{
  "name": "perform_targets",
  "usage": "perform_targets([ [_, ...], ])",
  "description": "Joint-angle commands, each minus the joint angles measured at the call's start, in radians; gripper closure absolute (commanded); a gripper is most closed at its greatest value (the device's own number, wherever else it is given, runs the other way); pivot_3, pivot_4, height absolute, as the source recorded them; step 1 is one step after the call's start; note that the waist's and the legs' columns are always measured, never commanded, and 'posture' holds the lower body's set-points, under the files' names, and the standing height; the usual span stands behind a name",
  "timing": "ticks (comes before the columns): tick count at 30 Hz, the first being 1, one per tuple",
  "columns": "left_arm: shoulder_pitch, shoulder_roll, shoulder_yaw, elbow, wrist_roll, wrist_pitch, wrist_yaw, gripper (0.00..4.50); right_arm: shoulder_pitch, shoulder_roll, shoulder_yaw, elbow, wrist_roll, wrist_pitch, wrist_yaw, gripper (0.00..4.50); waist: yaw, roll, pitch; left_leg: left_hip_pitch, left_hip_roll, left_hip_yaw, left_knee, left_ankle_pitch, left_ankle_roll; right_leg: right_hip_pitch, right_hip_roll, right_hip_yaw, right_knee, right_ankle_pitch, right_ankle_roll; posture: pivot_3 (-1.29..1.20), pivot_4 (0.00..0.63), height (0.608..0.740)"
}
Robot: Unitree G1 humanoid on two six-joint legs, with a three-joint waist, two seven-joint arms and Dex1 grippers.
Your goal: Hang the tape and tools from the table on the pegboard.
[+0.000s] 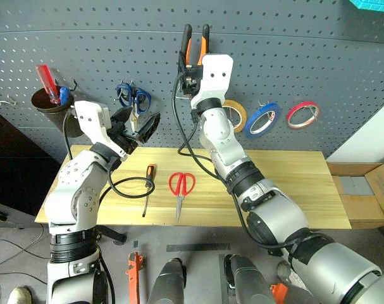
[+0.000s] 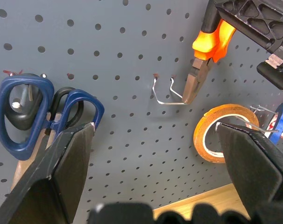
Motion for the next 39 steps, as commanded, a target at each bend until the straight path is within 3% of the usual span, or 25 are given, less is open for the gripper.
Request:
perform_targets([
  [1, -0.015, 0.031, 0.045, -0.034, -0.019, -0.014, 0.001, 0.0, -0.091, 0.192, -0.041, 0.055, 0.018, -0.002, -0.024, 1.79, 0.0, 0.0, 0.0, 0.0, 0.0, 0.0, 0.0, 0.0, 0.0, 0.0, 0.0, 0.0, 0.0, 0.0, 0.0, 0.11, 0.258, 0.74],
  [29, -0.02, 0.084, 0.084, -0.079, -0.054, 0.006, 0.025, 0.0, -0.234, 0.21, -0.141, 0.193, 0.072, -0.049, -0.004, 1.79, 0.028, 0.0, 0.003, -0.001, 0.0, -0.001, -0.009, 0.002, -0.004, -0.006, -0.001, -0.001, 0.001, -0.002, 0.001, 0.2, 0.258, 0.74],
  [39, -0.006, 0.099, 0.1, -0.095, -0.063, 0.017, 0.03, 0.0, -0.114, 0.238, -0.091, 0.235, 0.028, -0.051, -0.01, 1.79, 0.029, 0.0, 0.003, -0.001, 0.0, -0.001, -0.009, 0.003, -0.004, -0.006, -0.001, -0.001, 0.001, -0.004, -0.002, 0.19, 0.253, 0.74],
])
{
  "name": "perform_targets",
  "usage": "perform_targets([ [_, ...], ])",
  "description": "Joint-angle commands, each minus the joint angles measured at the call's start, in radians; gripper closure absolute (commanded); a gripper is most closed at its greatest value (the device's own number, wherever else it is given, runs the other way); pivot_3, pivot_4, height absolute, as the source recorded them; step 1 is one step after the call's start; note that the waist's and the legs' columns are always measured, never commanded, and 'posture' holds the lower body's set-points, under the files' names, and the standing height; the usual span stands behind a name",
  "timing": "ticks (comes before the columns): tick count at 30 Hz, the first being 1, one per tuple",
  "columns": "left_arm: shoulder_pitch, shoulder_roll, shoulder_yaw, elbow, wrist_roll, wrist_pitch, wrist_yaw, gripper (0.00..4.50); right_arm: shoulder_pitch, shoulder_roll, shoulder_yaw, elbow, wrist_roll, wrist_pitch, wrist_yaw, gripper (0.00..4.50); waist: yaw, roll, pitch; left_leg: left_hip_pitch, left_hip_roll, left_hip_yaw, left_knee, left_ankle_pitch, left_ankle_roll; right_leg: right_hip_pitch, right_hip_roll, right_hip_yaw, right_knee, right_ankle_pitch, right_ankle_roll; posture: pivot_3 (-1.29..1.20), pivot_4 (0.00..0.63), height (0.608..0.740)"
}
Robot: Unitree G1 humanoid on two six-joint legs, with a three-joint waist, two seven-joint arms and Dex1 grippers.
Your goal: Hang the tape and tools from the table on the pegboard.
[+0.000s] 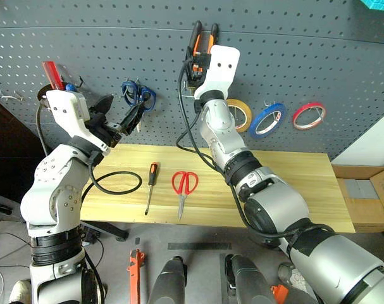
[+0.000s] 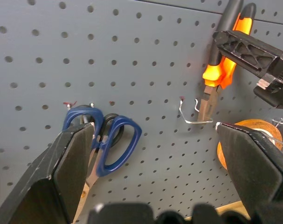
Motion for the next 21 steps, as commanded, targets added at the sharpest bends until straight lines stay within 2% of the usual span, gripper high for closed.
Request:
perform_targets([
  [1, -0.008, 0.02, 0.025, -0.046, -0.014, -0.007, 0.007, 0.0, 0.018, 0.222, 0.01, 0.023, -0.027, 0.003, -0.014, 1.79, 0.003, 0.0, 0.0, 0.0, 0.0, 0.0, 0.0, 0.0, 0.0, 0.0, 0.0, 0.0, 0.0, 0.0, 0.0, 0.19, 0.255, 0.74],
  [13, -0.02, 0.017, 0.014, -0.021, -0.006, -0.023, -0.002, 0.0, 0.09, 0.22, 0.099, -0.002, -0.098, 0.048, 0.023, 1.79, -0.004, -0.002, 0.002, -0.002, 0.001, 0.001, -0.005, 0.001, -0.002, -0.005, 0.0, 0.001, -0.001, 0.003, 0.0, 0.17, 0.237, 0.74],
  [18, -0.024, 0.004, 0.003, -0.006, 0.003, -0.044, -0.004, 0.0, 0.131, 0.186, 0.113, -0.08, -0.101, 0.071, 0.02, 0.24, -0.005, -0.002, 0.002, -0.002, 0.001, 0.001, -0.007, 0.001, -0.002, -0.006, 0.0, 0.0, -0.001, 0.004, -0.002, 0.15, 0.22, 0.74],
  [19, -0.026, 0.002, 0.001, -0.001, 0.005, -0.048, -0.005, 0.0, 0.139, 0.177, 0.117, -0.101, -0.104, 0.077, 0.013, 0.02, -0.004, -0.002, 0.002, -0.002, 0.001, 0.001, -0.007, 0.001, -0.002, -0.006, 0.0, 0.0, -0.001, 0.004, -0.003, 0.15, 0.218, 0.74],
  [21, -0.028, -0.001, -0.005, 0.01, 0.009, -0.059, -0.007, 0.0, 0.158, 0.161, 0.125, -0.144, -0.109, 0.093, 0.006, 0.02, -0.004, -0.003, 0.002, -0.002, 0.001, 0.001, -0.007, 0.001, -0.003, -0.006, 0.0, 0.0, -0.001, 0.004, -0.003, 0.14, 0.213, 0.74],
])
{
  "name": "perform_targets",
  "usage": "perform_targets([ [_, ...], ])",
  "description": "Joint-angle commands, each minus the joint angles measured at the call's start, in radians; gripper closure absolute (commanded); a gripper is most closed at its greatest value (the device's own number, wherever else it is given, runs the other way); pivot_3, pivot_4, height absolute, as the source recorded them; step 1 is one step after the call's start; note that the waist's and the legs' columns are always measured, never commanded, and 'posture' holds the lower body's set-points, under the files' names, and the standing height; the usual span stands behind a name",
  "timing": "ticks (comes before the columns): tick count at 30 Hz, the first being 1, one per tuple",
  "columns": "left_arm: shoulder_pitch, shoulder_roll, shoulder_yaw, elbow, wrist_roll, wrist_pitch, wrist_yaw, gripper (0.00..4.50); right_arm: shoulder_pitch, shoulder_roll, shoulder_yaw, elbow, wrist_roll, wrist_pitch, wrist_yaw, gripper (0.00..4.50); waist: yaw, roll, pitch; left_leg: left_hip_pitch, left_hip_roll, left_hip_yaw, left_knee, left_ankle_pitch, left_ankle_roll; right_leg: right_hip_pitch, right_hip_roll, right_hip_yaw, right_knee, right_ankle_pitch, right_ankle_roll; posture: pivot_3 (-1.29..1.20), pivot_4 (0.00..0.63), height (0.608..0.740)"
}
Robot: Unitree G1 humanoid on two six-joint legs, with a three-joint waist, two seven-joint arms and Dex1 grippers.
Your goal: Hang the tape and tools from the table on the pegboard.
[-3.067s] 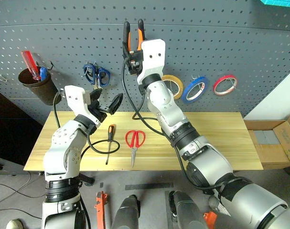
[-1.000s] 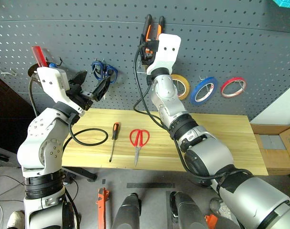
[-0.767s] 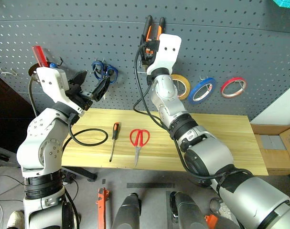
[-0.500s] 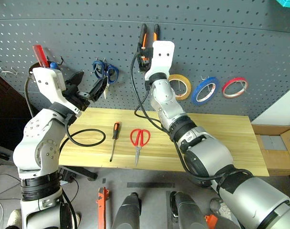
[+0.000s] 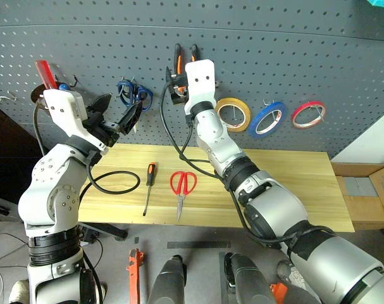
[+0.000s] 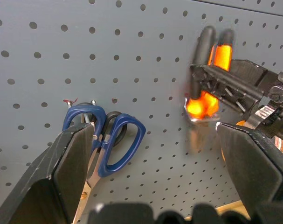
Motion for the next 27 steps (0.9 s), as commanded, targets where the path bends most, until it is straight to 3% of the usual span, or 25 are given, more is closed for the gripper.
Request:
perform_targets([
  [1, -0.025, -0.003, -0.004, 0.002, 0.011, -0.04, -0.005, 0.0, 0.098, 0.16, 0.006, -0.1, -0.014, 0.019, -0.014, 0.02, 0.001, -0.001, -0.001, 0.0, 0.0, 0.0, 0.0, 0.0, 0.0, 0.0, 0.0, 0.0, 0.0, 0.0, 0.0, 0.13, 0.206, 0.74],
  [8, -0.052, -0.043, -0.055, 0.071, 0.078, -0.092, 0.028, 0.0, 0.419, -0.063, 0.116, -0.654, 0.003, 0.265, 0.223, 0.02, 0.0, -0.005, -0.003, -0.001, 0.0, 0.0, 0.0, 0.001, -0.002, 0.0, -0.001, 0.0, -0.001, 0.001, 0.001, 0.09, 0.174, 0.74],
  [13, 0.021, -0.103, -0.098, 0.025, 0.108, -0.067, 0.087, 0.0, 0.561, -0.244, 0.108, -0.944, 0.026, 0.422, 0.429, 0.02, -0.001, -0.006, -0.008, -0.002, -0.001, 0.001, 0.001, 0.001, -0.003, 0.0, -0.001, 0.0, 0.0, 0.001, 0.002, 0.04, 0.155, 0.74],
  [22, 0.264, -0.332, -0.261, 0.012, 0.27, 0.054, 0.359, 0.0, 0.78, -0.569, 0.176, -1.16, 0.185, 0.469, 1.009, 0.02, -0.018, -0.009, -0.018, 0.002, -0.001, 0.003, 0.004, 0.001, -0.003, 0.004, -0.001, 0.002, -0.001, 0.002, 0.003, -0.03, 0.144, 0.74],
  [27, 0.313, -0.376, -0.325, 0.071, 0.319, 0.085, 0.367, 0.0, 0.838, -0.595, 0.207, -1.17, 0.184, 0.46, 1.115, 0.02, -0.036, -0.01, -0.02, 0.002, 0.0, 0.003, 0.011, 0.001, -0.003, 0.007, 0.001, 0.002, 0.001, 0.002, 0.009, -0.05, 0.156, 0.74],
])
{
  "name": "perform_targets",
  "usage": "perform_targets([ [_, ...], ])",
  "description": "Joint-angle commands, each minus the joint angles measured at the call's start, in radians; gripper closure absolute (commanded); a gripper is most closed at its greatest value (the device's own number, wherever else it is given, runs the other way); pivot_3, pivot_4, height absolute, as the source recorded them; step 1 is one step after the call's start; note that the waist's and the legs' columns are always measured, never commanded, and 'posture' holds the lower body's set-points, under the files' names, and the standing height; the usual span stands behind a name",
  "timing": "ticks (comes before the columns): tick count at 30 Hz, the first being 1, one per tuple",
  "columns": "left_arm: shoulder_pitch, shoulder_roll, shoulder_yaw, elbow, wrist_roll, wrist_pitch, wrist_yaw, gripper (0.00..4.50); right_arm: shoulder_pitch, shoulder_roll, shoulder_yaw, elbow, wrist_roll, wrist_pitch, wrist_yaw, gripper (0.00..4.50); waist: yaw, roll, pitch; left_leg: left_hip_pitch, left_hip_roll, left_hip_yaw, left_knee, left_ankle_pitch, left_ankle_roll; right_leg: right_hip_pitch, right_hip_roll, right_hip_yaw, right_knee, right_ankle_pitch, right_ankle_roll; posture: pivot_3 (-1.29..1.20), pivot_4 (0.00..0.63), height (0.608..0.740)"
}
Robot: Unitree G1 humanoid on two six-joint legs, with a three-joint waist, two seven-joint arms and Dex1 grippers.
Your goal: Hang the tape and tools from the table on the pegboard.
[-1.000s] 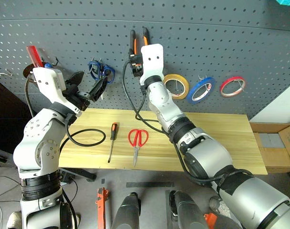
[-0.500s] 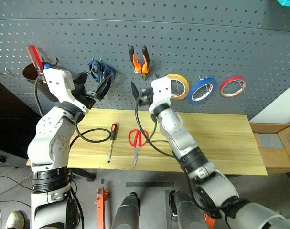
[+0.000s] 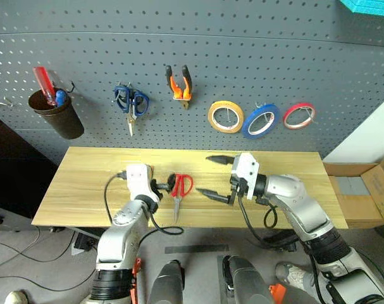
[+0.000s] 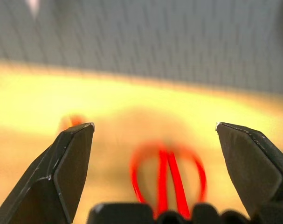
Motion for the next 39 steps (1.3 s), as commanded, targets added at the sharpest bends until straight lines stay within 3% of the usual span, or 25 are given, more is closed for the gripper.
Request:
perform_targets([
  [1, 0.009, -0.013, -0.034, 0.016, 0.047, 0.013, 0.021, 0.0, 0.02, 0.002, 0.008, -0.047, 0.018, -0.023, 0.066, 0.02, -0.004, 0.0, 0.0, 0.0, 0.0, 0.0, 0.002, 0.0, 0.0, 0.001, 0.001, 0.0, 0.0, 0.001, 0.0, -0.05, 0.158, 0.74],
  [9, 0.022, 0.025, -0.092, 0.077, 0.178, 0.093, 0.065, 0.0, 0.02, 0.027, 0.014, 0.035, -0.016, -0.085, 0.143, 0.02, -0.01, 0.0, -0.001, 0.006, -0.001, -0.001, 0.008, 0.0, 0.0, 0.013, 0.0, 0.0, -0.003, 0.003, 0.004, -0.04, 0.173, 0.74],
  [17, 0.027, 0.024, -0.142, 0.155, 0.174, 0.136, -0.039, 0.0, -0.028, 0.111, 0.009, 0.072, -0.034, -0.063, 0.121, 0.02, -0.01, 0.0, -0.001, 0.006, -0.001, -0.001, 0.008, 0.0, 0.0, 0.012, 0.0, 0.0, -0.002, 0.003, 0.004, -0.04, 0.17, 0.74],
  [28, -0.028, 0.013, -0.14, 0.237, 0.214, 0.147, -0.042, 0.0, -0.015, 0.119, -0.002, 0.082, -0.057, -0.065, 0.109, 0.02, -0.002, 0.002, -0.008, 0.006, -0.001, -0.001, 0.008, 0.0, 0.0, 0.012, -0.001, 0.0, -0.002, 0.003, 0.004, -0.03, 0.161, 0.74],
  [31, -0.031, 0.017, -0.126, 0.242, 0.223, 0.157, -0.032, 0.58, -0.01, 0.119, 0.001, 0.081, -0.061, -0.058, 0.108, 0.0, -0.002, 0.003, -0.014, 0.006, -0.001, -0.001, 0.008, 0.0, 0.0, 0.012, -0.001, 0.0, -0.002, 0.003, 0.004, -0.02, 0.155, 0.74],
  [39, -0.029, 0.029, -0.106, 0.223, 0.228, 0.172, -0.04, 3.42, -0.028, 0.135, -0.008, 0.117, -0.067, -0.07, 0.114, 0.0, 0.003, 0.004, -0.027, 0.007, -0.001, -0.001, 0.008, 0.0, 0.0, 0.013, -0.001, 0.0, -0.002, 0.003, 0.004, 0.0, 0.131, 0.74],
])
